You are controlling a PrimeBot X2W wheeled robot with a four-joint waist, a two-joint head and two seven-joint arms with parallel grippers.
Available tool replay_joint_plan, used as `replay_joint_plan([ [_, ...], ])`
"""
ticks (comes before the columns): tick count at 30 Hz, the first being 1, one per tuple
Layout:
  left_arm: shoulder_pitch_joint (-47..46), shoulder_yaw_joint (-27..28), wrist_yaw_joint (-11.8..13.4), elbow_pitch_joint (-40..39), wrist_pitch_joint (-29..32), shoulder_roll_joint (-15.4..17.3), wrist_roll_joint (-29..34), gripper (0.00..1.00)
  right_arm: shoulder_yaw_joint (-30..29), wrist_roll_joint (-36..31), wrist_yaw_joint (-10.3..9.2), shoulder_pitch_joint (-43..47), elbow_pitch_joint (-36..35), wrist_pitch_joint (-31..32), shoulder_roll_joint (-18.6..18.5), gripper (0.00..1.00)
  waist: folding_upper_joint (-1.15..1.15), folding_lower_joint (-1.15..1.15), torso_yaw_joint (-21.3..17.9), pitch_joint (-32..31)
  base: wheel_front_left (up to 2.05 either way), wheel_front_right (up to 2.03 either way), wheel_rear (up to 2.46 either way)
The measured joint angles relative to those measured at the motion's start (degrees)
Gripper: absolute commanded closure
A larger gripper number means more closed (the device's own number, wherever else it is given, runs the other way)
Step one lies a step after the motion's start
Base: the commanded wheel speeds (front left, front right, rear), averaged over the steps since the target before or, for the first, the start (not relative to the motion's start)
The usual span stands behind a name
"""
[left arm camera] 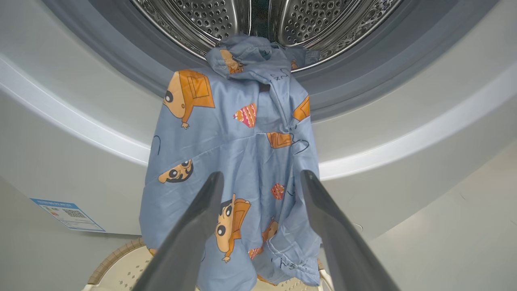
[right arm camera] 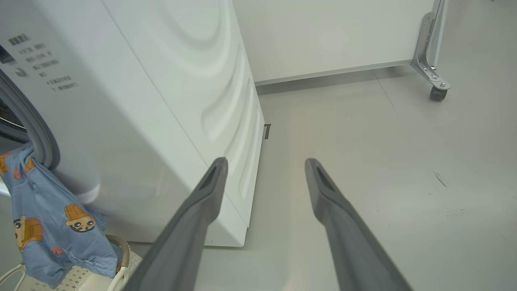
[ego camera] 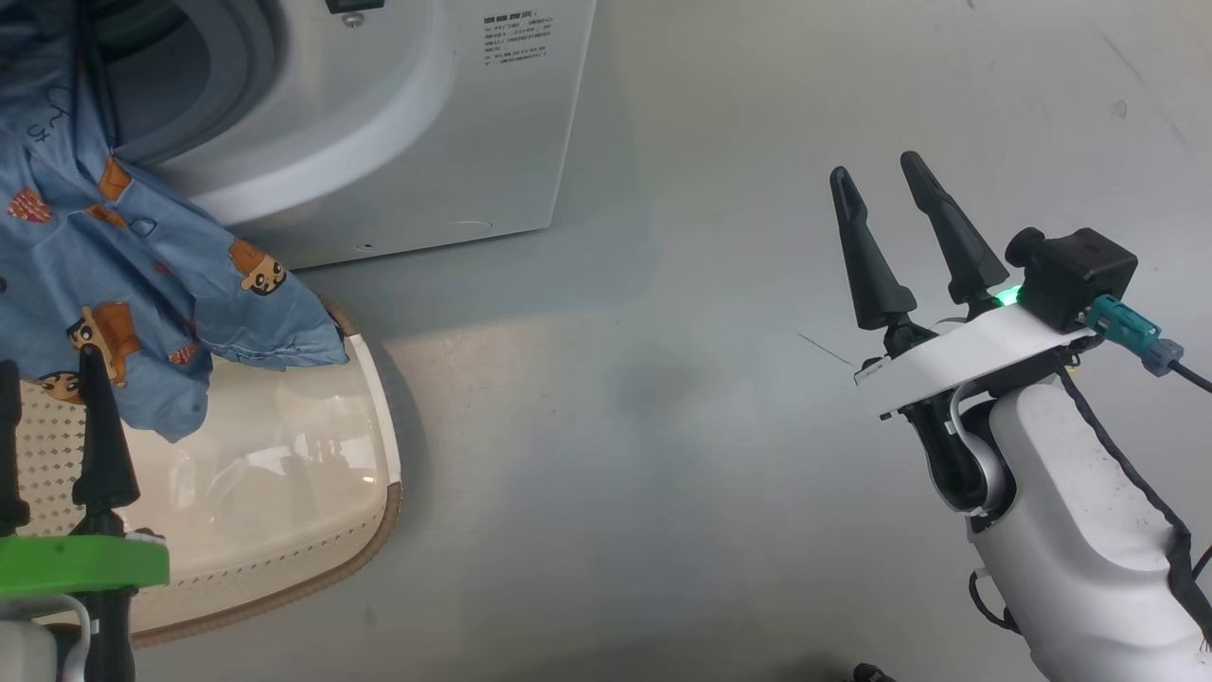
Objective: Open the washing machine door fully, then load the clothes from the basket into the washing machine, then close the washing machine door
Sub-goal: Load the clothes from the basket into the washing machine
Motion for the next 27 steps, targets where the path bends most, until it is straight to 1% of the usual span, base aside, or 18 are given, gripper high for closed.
replay_joint_plan([
  [7,-0.07,-1.76,0.0,3.68,0.08,1.59,-1.16,0.0,0.31,0.35,0.0,-0.01,0.08,0.0,0.22,0.0,0.0,0.0,-0.71,0.25,0.0,0.0,0.0],
  [12,-0.69,-2.34,0.0,6.26,1.71,2.2,-4.48,0.0,0.31,0.36,0.0,-0.04,0.08,0.0,0.33,0.0,0.0,0.0,-1.21,0.56,0.0,0.0,0.0],
  [15,-1.13,-3.22,0.0,7.5,2.64,2.57,-5.05,0.0,0.31,0.36,0.0,-0.04,0.08,0.0,0.37,0.0,0.0,0.0,-1.4,0.74,0.0,0.0,0.0],
  [18,-3.66,-4.77,0.0,10.02,4.67,3.7,-7.16,0.0,0.3,0.36,0.0,-0.09,0.05,0.0,0.43,0.0,0.0,0.0,-1.71,1.21,0.0,0.0,0.0],
  [27,-9.55,-7.69,0.0,14.62,7.88,6.38,-8.72,0.0,0.68,0.36,0.0,-0.26,-0.21,0.0,0.48,0.0,0.0,0.0,-2.39,2.7,0.0,0.0,0.0],
])
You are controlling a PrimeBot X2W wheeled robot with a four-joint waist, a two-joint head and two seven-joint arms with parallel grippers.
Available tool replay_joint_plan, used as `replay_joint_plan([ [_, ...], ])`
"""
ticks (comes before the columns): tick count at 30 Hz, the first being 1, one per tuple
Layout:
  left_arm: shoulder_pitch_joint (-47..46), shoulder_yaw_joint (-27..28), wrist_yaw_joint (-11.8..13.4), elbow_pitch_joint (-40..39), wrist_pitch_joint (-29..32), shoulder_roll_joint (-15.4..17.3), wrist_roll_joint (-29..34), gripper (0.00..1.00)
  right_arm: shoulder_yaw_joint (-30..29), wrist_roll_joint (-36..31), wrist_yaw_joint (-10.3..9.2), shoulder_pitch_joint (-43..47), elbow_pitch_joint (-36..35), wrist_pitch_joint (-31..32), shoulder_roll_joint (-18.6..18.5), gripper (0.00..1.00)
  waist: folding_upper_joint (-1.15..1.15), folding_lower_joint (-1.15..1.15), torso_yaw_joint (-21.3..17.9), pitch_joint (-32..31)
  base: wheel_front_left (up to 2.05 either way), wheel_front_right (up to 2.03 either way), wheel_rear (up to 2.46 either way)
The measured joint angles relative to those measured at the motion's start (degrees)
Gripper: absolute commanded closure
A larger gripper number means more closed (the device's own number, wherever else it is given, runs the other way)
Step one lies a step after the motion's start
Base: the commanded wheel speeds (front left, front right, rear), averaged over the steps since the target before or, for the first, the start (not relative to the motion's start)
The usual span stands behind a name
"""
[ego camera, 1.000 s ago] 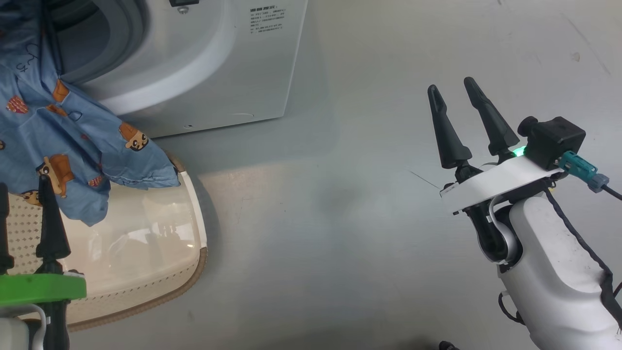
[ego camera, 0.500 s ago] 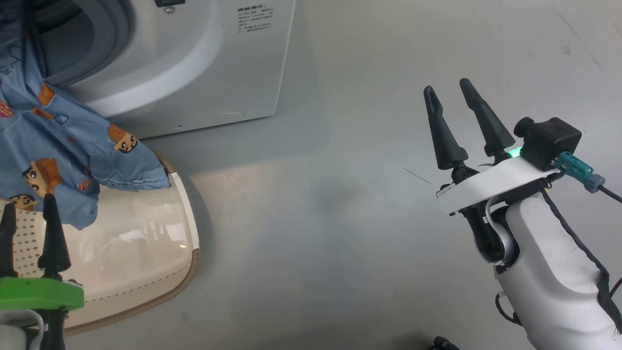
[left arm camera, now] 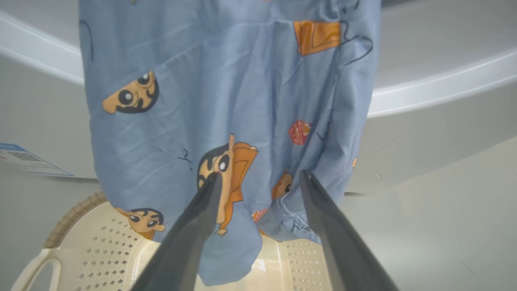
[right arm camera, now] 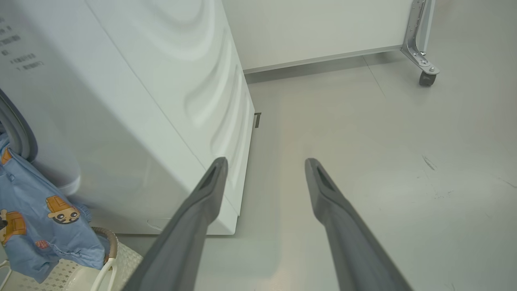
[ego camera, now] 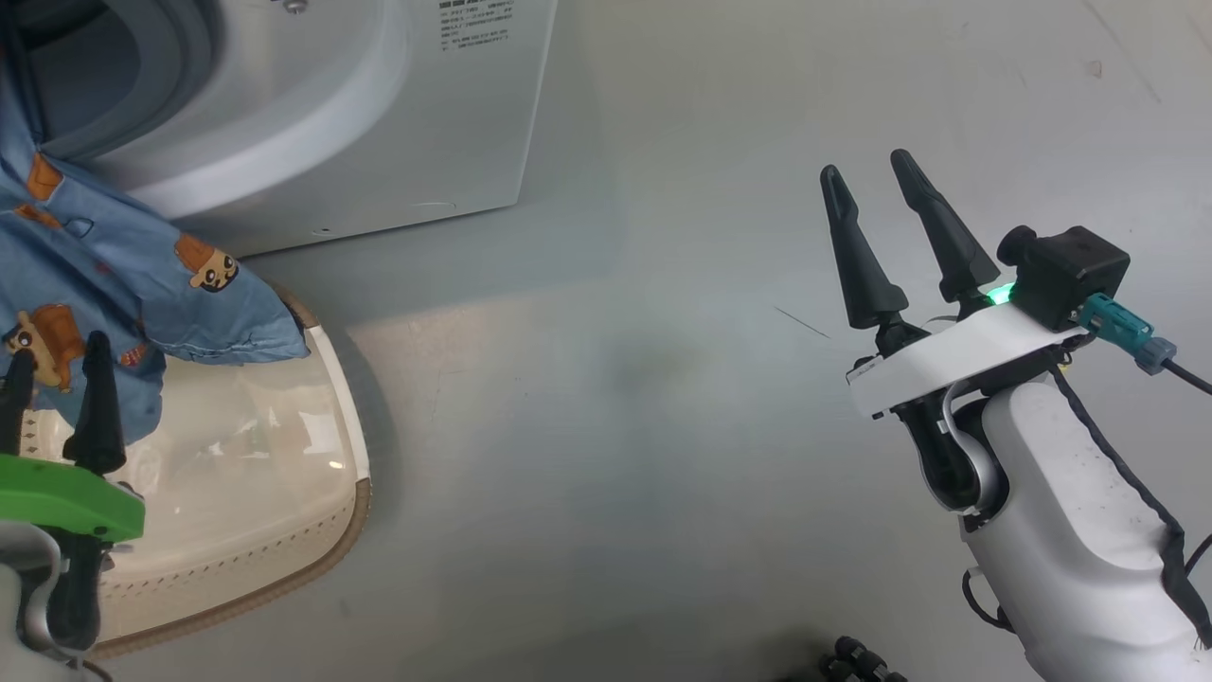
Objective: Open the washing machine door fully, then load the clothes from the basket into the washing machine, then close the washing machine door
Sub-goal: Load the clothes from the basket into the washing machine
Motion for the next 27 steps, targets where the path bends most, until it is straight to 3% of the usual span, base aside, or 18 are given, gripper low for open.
replay_joint_plan([
  [16,-9.56,-6.89,0.0,8.54,5.39,3.2,-3.47,0.0,0.38,0.0,0.0,-1.25,-0.34,0.0,0.13,0.0,0.0,0.0,-1.54,3.21,0.0,0.0,0.0],
  [27,-15.38,-8.33,0.0,13.05,6.41,4.48,-5.73,0.0,0.25,-0.02,0.0,-1.55,-0.52,0.0,0.15,0.0,0.0,0.0,-2.35,5.19,0.0,0.0,0.0],
])
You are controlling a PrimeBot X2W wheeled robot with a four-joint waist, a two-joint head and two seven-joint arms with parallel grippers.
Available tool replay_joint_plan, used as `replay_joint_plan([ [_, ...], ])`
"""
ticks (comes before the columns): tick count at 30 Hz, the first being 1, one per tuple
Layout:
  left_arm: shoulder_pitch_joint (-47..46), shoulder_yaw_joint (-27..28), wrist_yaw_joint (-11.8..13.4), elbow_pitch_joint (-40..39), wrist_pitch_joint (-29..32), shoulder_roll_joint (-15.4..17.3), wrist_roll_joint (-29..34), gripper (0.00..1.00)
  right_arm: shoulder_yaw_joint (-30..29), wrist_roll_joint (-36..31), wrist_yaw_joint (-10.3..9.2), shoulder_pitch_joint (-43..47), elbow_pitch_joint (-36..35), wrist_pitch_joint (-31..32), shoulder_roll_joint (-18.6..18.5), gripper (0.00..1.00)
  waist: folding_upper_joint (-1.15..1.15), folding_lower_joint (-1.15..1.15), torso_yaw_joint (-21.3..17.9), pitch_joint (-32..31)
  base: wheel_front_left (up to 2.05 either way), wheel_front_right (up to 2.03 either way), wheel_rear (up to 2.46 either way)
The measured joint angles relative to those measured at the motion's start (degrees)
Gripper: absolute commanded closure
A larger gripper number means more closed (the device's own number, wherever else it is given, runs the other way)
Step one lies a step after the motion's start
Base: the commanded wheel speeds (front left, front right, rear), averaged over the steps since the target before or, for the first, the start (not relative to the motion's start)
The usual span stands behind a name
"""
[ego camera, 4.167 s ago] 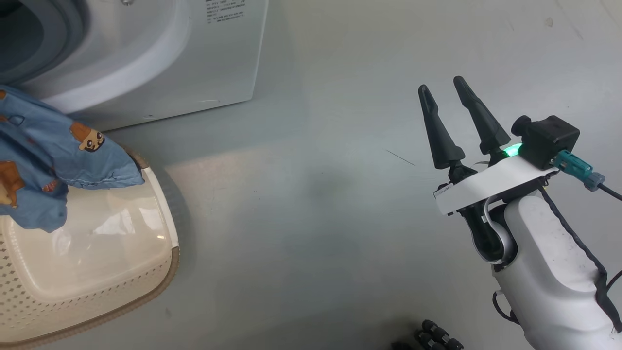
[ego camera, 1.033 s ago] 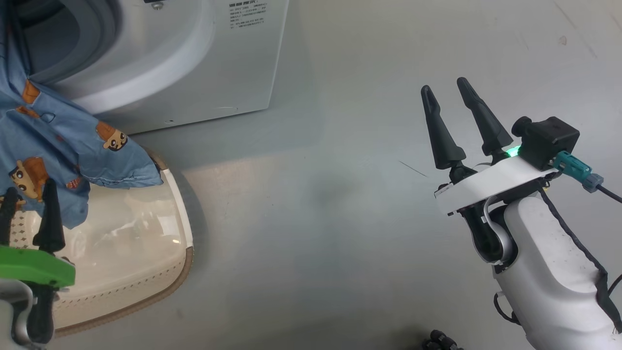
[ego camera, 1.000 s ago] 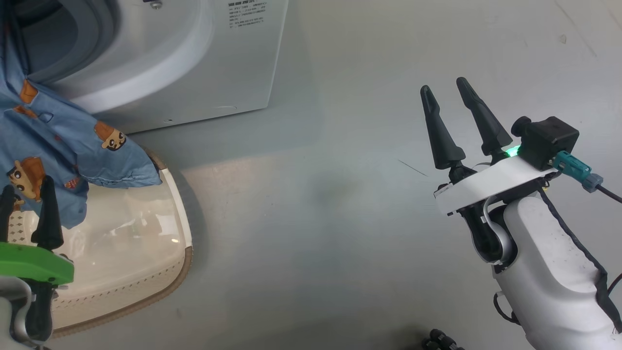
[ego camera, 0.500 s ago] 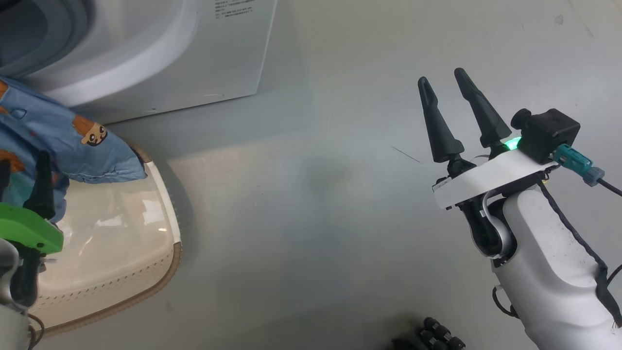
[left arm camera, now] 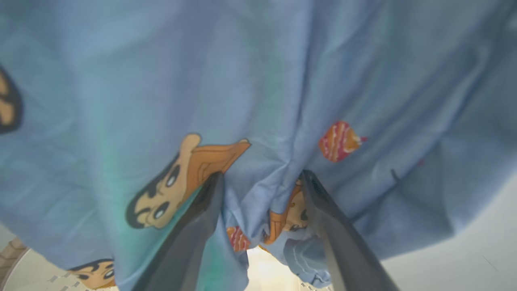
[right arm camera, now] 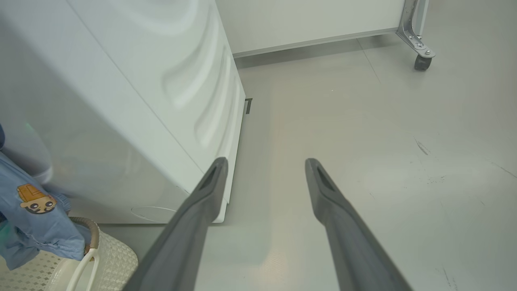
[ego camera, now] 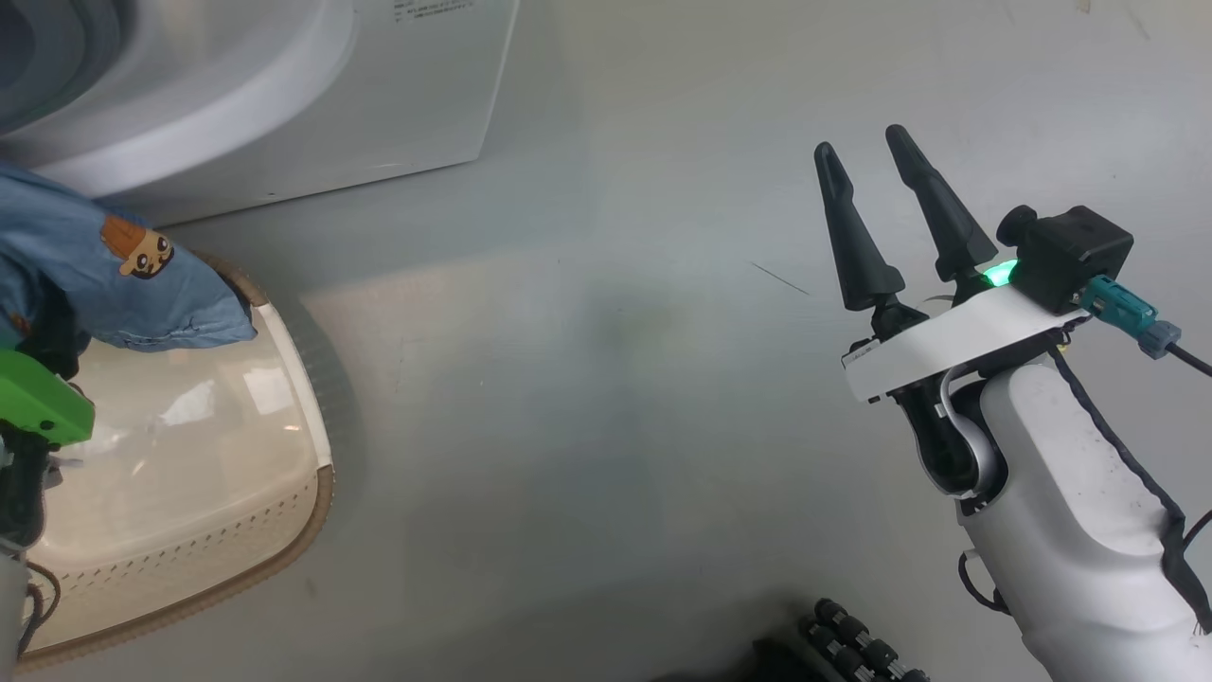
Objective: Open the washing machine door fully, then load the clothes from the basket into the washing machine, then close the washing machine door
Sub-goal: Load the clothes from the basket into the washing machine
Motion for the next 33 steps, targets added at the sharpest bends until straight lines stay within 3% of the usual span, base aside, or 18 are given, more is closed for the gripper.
replay_joint_plan([
  [15,-5.55,-0.87,-0.01,5.92,-1.98,1.35,-0.14,0.0,-0.65,-0.13,0.0,-0.96,-0.18,0.0,0.55,0.0,0.0,0.0,-0.5,1.96,0.0,0.0,0.0],
  [16,-5.59,-1.12,-0.01,6.03,-2.48,1.35,-0.14,0.1,-0.76,-0.21,0.0,-0.97,-0.18,0.0,0.57,0.0,0.0,0.0,-0.5,2.0,0.0,0.0,0.0],
  [17,-5.64,-1.35,-0.01,6.24,-2.98,1.35,-0.13,0.41,-0.87,-0.3,0.0,-0.98,-0.18,0.0,0.59,0.0,0.0,0.0,-0.49,2.02,0.0,0.0,0.0],
  [18,-5.72,-1.6,-0.01,6.48,-3.42,1.34,-0.13,0.62,-0.93,-0.37,0.0,-0.99,-0.18,0.0,0.62,0.0,0.0,0.0,-0.48,2.02,0.0,0.0,0.0],
  [19,-5.87,-1.91,-0.01,6.76,-3.8,1.32,-0.13,1.0,-0.99,-0.4,0.0,-0.99,-0.16,0.0,0.66,0.0,0.0,0.0,-0.46,2.02,0.0,0.0,0.0],
  [33,-6.06,-4.48,-0.01,8.39,-10.91,-0.4,-1.24,1.0,-1.64,-0.54,0.0,-1.02,0.16,0.0,0.91,0.0,0.0,0.0,1.01,-0.09,0.0,0.0,0.0],
])
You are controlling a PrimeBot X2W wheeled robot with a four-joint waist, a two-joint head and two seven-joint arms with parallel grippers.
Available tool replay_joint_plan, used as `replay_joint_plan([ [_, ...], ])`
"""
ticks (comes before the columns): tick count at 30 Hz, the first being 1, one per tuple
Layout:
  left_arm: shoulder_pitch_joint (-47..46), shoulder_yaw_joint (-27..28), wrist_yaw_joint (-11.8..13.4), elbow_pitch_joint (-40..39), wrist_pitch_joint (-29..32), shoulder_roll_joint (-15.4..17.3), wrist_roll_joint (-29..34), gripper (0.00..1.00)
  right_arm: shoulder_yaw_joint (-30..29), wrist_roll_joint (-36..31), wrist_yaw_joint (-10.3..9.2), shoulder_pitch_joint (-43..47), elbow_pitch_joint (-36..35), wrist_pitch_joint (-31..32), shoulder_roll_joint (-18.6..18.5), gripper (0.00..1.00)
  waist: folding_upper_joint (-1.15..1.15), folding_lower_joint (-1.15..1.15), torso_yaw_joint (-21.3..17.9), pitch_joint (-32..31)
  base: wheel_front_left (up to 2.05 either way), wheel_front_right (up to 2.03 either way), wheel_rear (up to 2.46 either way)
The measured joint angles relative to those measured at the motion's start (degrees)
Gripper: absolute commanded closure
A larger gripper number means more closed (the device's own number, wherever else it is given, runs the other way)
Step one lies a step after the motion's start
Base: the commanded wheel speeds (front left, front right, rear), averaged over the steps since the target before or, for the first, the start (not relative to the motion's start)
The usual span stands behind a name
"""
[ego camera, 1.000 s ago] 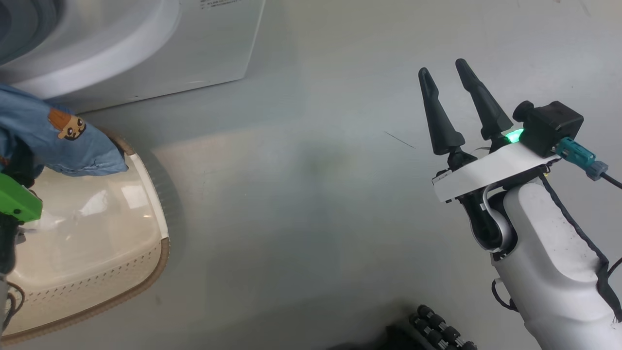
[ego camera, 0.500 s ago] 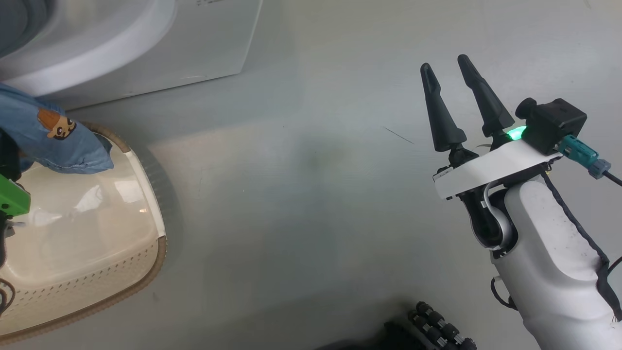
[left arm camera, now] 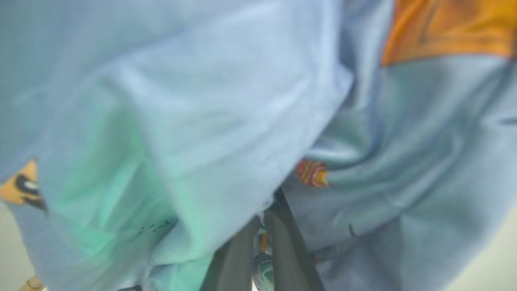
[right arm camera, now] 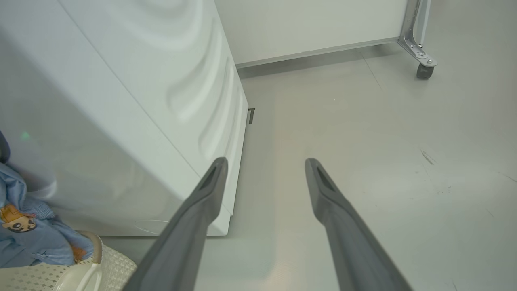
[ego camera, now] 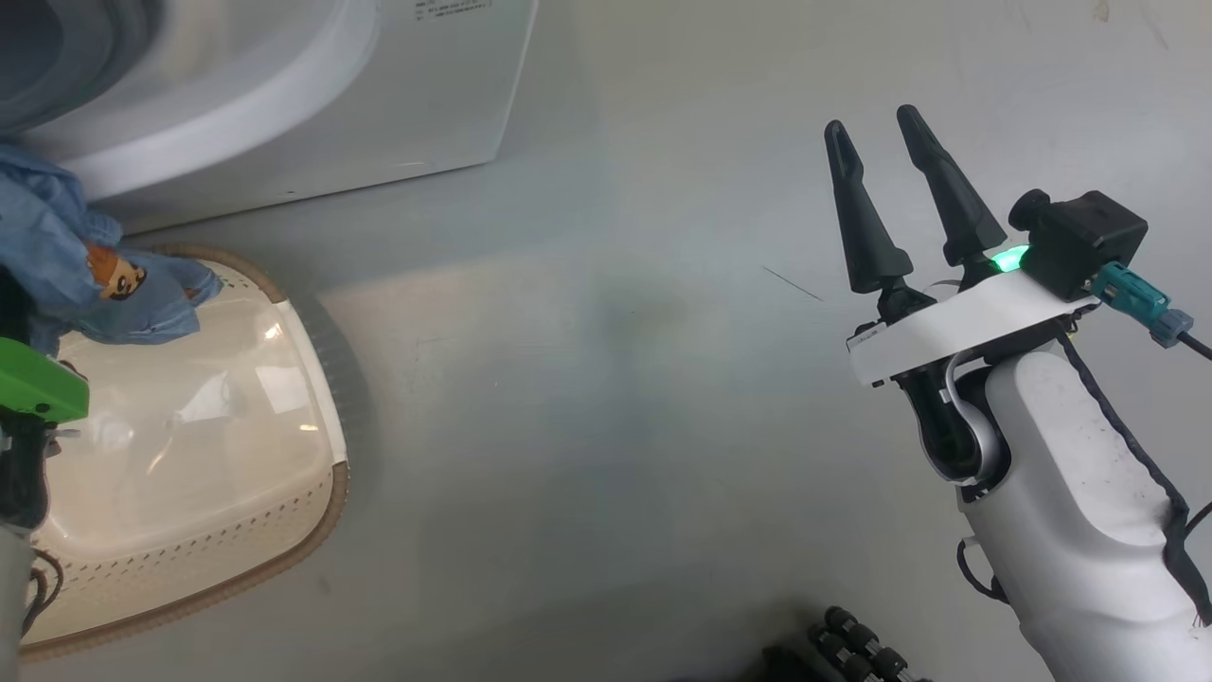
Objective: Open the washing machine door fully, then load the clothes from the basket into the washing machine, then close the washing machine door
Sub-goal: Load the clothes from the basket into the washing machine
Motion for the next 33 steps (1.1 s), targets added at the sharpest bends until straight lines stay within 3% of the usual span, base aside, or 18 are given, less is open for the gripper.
replay_joint_plan([
  [17,2.95,3.28,0.0,-5.84,-3.08,2.03,-1.31,1.0,-0.04,0.0,0.0,0.36,0.51,0.0,-0.11,0.0,0.0,0.0,2.07,-3.25,0.0,0.0,0.0],
  [33,3.64,10.2,0.0,-23.74,-3.08,1.86,5.17,1.0,0.09,0.01,0.0,1.21,0.67,0.0,-0.26,0.0,0.0,0.0,2.21,-5.18,0.0,0.0,0.0],
])
